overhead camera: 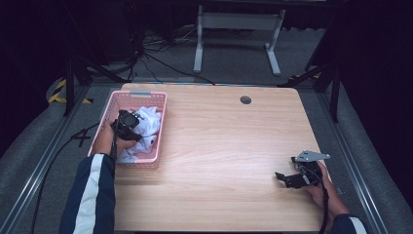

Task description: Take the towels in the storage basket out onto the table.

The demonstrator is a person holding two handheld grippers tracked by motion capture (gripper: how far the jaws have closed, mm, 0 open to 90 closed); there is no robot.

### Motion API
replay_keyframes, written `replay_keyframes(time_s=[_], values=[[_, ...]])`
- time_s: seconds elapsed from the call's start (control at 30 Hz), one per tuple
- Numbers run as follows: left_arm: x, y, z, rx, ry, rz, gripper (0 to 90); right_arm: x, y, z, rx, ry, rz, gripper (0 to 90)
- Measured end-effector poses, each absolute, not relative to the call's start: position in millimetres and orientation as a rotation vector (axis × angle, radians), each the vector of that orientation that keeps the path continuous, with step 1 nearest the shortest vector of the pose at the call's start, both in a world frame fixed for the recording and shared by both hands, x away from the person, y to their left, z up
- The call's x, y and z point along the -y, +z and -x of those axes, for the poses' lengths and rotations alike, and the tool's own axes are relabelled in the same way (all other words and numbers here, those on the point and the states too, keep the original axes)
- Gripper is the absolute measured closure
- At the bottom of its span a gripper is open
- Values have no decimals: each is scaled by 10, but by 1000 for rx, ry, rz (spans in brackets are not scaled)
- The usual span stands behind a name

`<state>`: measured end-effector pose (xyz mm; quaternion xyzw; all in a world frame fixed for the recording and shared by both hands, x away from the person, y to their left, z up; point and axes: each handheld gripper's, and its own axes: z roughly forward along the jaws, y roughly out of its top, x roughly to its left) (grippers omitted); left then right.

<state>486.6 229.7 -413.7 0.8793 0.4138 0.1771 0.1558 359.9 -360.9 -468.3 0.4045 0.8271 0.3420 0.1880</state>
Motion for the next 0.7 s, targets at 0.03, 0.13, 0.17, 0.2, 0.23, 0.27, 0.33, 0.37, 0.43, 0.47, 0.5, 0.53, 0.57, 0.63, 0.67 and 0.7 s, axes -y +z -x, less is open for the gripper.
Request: replay_keyframes(time_s=[0.03, 0.13, 0.17, 0.2, 0.23, 0.27, 0.33, 0.37, 0.43, 0.47, 0.5, 0.53, 0.57, 0.63, 0.67, 0.7], values=[[-2322, -4082, -4840, -1185, 537, -2479, 578, 3608, -4684, -3599, -2326, 964, -1138, 49], [-2375, -3922, -4785, -1174, 584, -2394, 581, 3609, -4683, -3599, -2327, 963, -1137, 49], [-2377, -3875, -4763, -1175, 605, -2380, 581, 3608, -4684, -3599, -2326, 964, -1138, 50], [-2383, -3813, -4739, -1169, 627, -2359, 581, 3608, -4684, -3599, -2326, 964, -1138, 49], [-2396, -3739, -4716, -1153, 641, -2342, 581, 3609, -4683, -3599, -2327, 963, -1138, 49], [-2403, -3685, -4694, -1151, 647, -2319, 581, 3609, -4683, -3599, -2327, 962, -1138, 49], [-2429, -3521, -4633, -1122, 675, -2249, 581, 3607, -4685, -3599, -2325, 965, -1138, 49], [-2432, -3450, -4599, -1107, 685, -2219, 581, 3607, -4686, -3599, -2324, 966, -1139, 49], [-2418, -3333, -4537, -1082, 703, -2170, 581, 3607, -4686, -3598, -2323, 966, -1139, 49], [-2392, -3256, -4492, -1057, 710, -2156, 581, 3607, -4686, -3598, -2323, 966, -1139, 49], [-2392, -3256, -4492, -1057, 710, -2156, 581, 3607, -4686, -3598, -2323, 966, -1139, 49], [-2368, -3209, -4464, -1044, 721, -2149, 581, 3607, -4686, -3598, -2323, 966, -1139, 49], [-2341, -3169, -4439, -1026, 722, -2144, 581, 3607, -4686, -3598, -2323, 966, -1139, 49], [-2270, -3092, -4390, -995, 730, -2130, 581, 3607, -4685, -3597, -2324, 964, -1140, 49], [-2247, -3064, -4379, -978, 735, -2136, 581, 3606, -4686, -3597, -2323, 965, -1141, 49], [-2217, -3027, -4365, -961, 734, -2150, 581, 3608, -4684, -3596, -2325, 962, -1140, 49]])
